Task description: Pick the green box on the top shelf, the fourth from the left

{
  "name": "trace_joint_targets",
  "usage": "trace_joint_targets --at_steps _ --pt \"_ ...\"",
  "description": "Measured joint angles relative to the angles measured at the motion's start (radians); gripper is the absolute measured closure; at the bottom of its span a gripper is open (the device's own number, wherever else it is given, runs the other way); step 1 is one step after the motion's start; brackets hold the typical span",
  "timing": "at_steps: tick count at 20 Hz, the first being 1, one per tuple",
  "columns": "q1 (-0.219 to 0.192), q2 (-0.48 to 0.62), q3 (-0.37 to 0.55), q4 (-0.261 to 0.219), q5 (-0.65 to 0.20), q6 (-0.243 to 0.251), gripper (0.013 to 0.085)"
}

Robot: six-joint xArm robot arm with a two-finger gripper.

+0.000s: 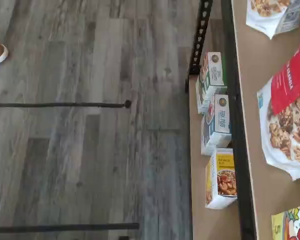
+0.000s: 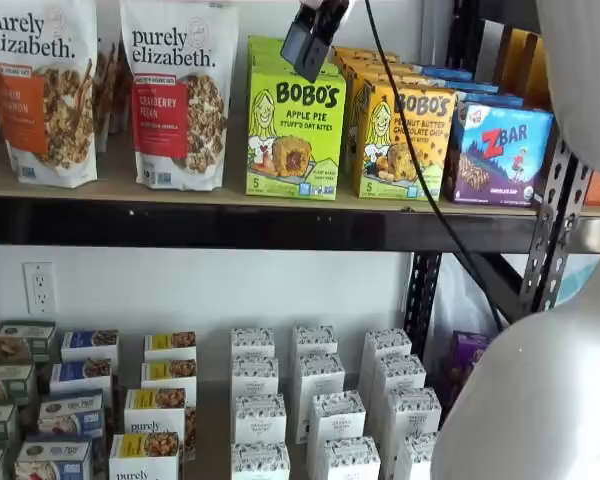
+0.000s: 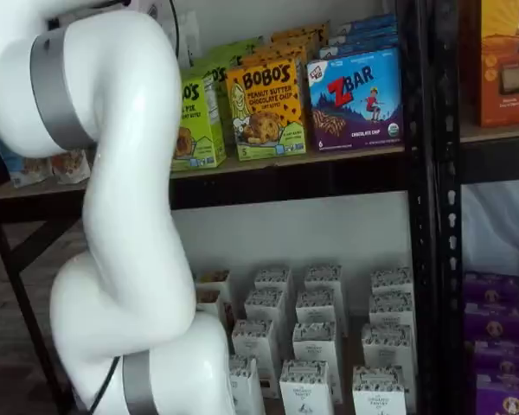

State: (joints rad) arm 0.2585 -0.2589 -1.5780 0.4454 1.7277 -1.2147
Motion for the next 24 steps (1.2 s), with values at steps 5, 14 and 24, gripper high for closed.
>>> trace_joint_targets --at_steps 5,14,24 --pt "-0.003 -0.011 0.011 -0.017 -0.02 -0.005 0.013" --pt "0.0 -0.065 0.096 -0.027 -0.152 -0.015 0.013" --pt "0.006 -0.032 0.088 -0.037 -0.205 -0.02 0.013"
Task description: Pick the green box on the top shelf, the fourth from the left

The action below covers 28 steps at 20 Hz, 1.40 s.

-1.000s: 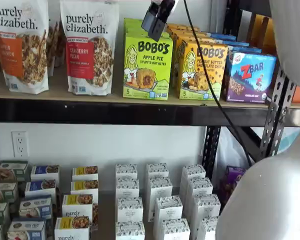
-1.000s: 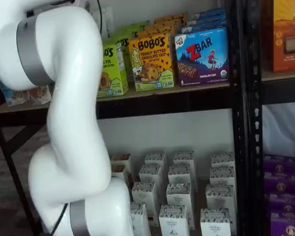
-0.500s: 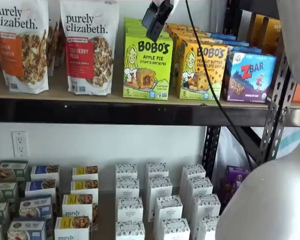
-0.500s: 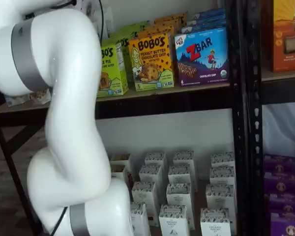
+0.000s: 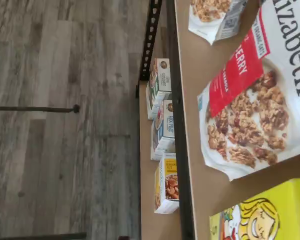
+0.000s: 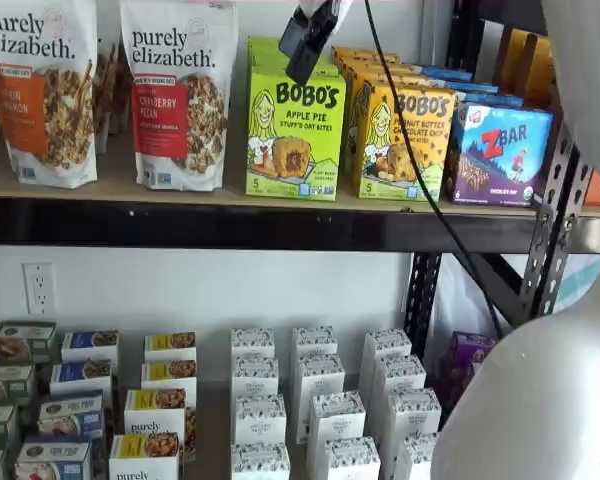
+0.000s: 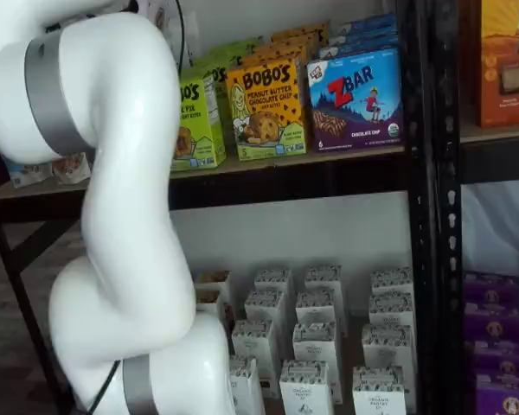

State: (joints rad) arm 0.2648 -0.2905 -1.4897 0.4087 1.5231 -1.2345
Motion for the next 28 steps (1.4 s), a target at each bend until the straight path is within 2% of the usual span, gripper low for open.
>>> trace_joint_targets --at_steps 10,28 --pt "-0.019 0.061 -0.047 -0.011 -0.031 -0.023 0.013" --pt "-0.067 0.201 -0.183 -0.031 0.02 -0.073 0.013"
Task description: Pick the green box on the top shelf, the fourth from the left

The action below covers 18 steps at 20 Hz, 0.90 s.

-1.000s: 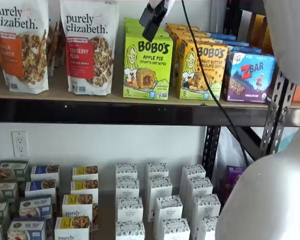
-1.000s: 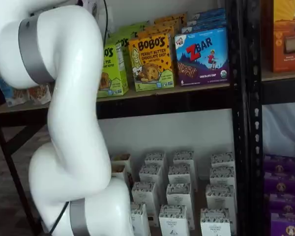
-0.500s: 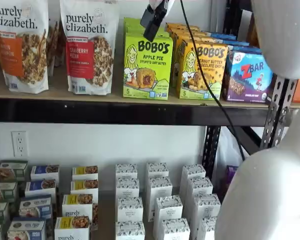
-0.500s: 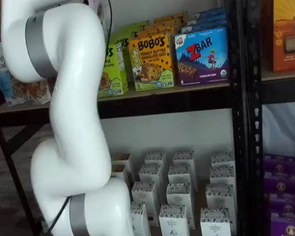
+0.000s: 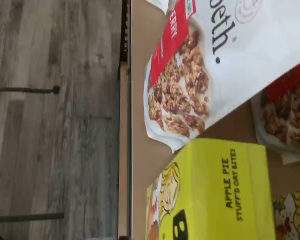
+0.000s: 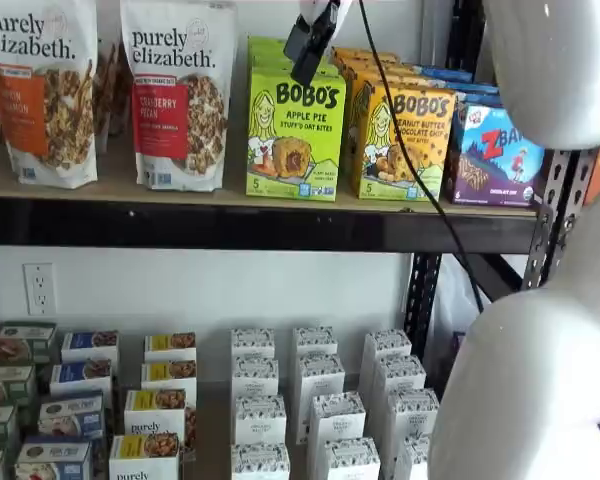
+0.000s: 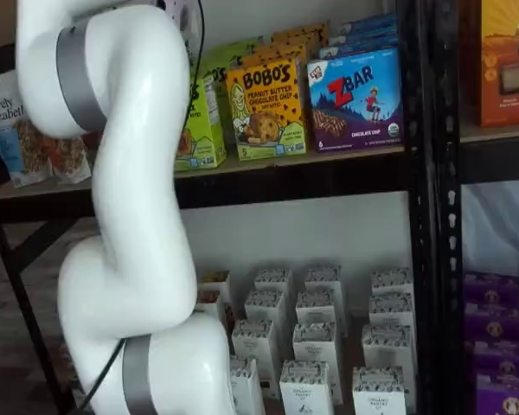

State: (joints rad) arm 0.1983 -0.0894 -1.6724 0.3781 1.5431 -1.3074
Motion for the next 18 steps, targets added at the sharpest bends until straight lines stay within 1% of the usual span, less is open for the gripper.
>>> trace_joint_targets --at_steps 5,18 --pt "0.0 0.018 -0.011 -0.024 0.009 -0.005 0.013" --pt "0.027 0.012 0.035 -0.089 -0.032 0.002 0.013"
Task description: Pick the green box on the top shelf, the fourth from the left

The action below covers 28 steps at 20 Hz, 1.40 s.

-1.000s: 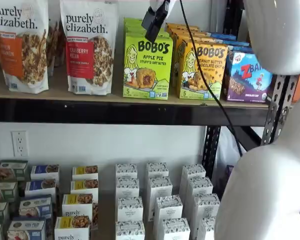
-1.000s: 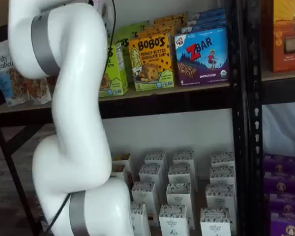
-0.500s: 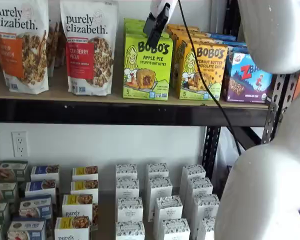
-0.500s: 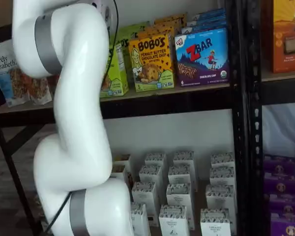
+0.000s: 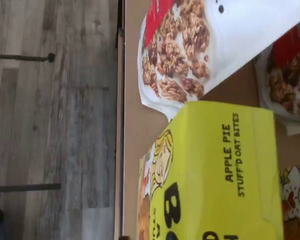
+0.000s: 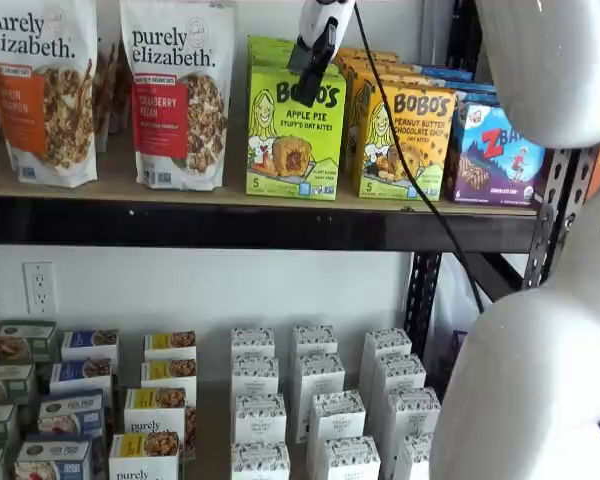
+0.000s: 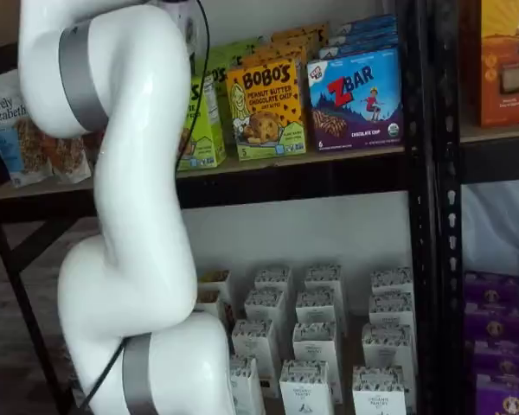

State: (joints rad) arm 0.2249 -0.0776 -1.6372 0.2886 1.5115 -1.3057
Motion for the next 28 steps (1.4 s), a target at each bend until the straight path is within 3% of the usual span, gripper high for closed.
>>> trace_joint_targets --at_steps 18,28 --pt "0.024 0.001 0.036 -0.034 -0.031 0.012 0.013" --pt "0.022 -0.001 0.046 -0.029 -0.026 0.007 0.013"
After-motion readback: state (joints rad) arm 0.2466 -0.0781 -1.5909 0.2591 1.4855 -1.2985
